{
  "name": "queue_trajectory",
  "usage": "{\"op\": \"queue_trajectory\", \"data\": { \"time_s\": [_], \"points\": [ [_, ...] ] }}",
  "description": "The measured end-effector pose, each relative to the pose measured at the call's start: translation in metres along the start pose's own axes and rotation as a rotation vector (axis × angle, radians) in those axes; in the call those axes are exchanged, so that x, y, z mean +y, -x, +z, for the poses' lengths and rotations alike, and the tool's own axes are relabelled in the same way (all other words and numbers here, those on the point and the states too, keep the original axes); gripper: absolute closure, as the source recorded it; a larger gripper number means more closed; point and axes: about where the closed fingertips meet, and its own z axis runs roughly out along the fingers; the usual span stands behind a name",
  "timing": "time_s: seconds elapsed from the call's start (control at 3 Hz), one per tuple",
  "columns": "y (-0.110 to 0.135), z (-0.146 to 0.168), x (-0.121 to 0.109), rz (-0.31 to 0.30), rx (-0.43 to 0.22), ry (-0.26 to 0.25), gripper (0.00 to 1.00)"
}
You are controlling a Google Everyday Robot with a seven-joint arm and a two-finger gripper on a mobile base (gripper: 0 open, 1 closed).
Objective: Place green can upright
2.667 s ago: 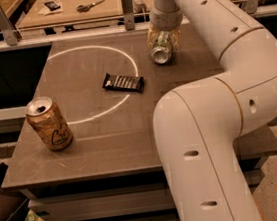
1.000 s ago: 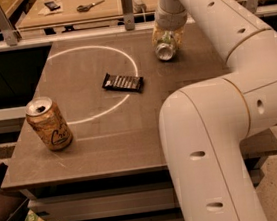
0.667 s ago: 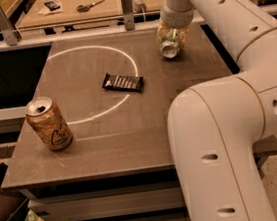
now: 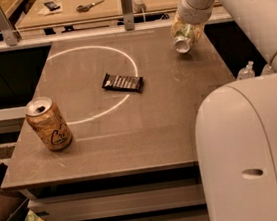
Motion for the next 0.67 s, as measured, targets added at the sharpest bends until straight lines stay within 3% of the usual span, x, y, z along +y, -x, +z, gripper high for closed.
{"op": "queue_trajectory", "data": {
  "time_s": [0.67],
  "points": [
    [0.029,-0.029,-0.028,0.056,-0.161,0.084,1.00]
  ]
}}
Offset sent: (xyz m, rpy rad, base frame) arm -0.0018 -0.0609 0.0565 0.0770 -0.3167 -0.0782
